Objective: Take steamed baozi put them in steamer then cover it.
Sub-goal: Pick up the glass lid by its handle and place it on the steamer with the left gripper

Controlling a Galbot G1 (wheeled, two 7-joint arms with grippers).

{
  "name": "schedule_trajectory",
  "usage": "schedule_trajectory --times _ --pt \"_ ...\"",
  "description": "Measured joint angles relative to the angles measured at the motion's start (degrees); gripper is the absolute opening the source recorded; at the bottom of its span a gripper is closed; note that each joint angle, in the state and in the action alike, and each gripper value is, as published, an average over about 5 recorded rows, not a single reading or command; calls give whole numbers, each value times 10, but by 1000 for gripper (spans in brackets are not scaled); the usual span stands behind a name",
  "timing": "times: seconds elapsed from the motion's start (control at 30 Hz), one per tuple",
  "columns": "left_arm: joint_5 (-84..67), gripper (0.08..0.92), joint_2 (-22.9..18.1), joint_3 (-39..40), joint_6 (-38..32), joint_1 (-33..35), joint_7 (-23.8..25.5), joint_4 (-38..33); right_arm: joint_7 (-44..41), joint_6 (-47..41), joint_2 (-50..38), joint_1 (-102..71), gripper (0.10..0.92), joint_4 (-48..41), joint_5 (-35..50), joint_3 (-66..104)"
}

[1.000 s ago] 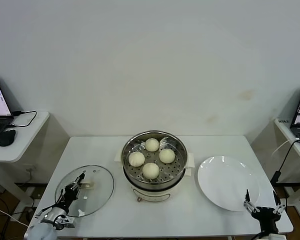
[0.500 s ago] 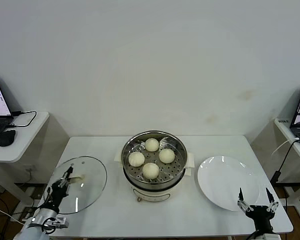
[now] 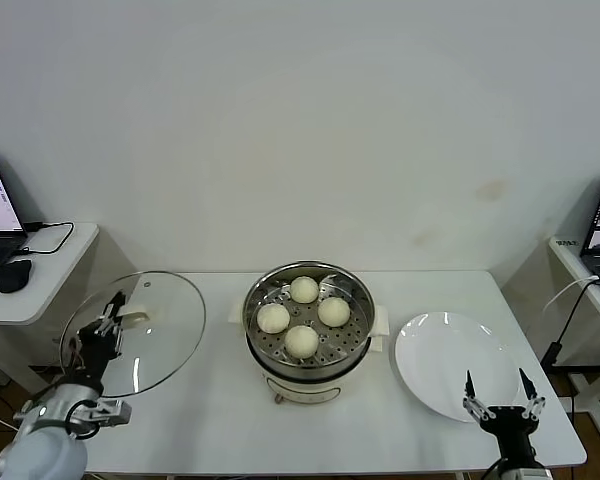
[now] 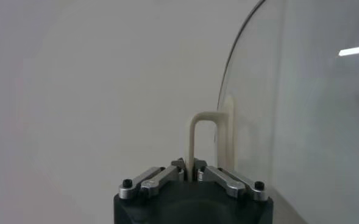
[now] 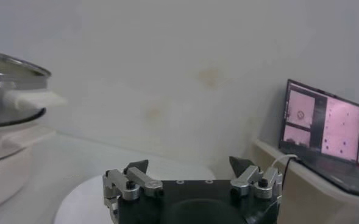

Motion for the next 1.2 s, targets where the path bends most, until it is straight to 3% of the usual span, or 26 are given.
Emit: schedule_trajectory --times 0.2,0.43,0.83,1.2 --pt "-2 145 31 63 53 -49 38 -27 2 -3 11 8 823 -3 -17 -14" --pt "7 145 29 180 101 -157 74 -14 5 -2 26 18 823 -13 -41 -26" --pt "42 145 -34 365 159 -332 130 31 7 -3 42 30 823 -28 -63 -39" --pt "79 145 -94 461 181 -411 161 72 9 -2 46 34 823 -38 -72 -48"
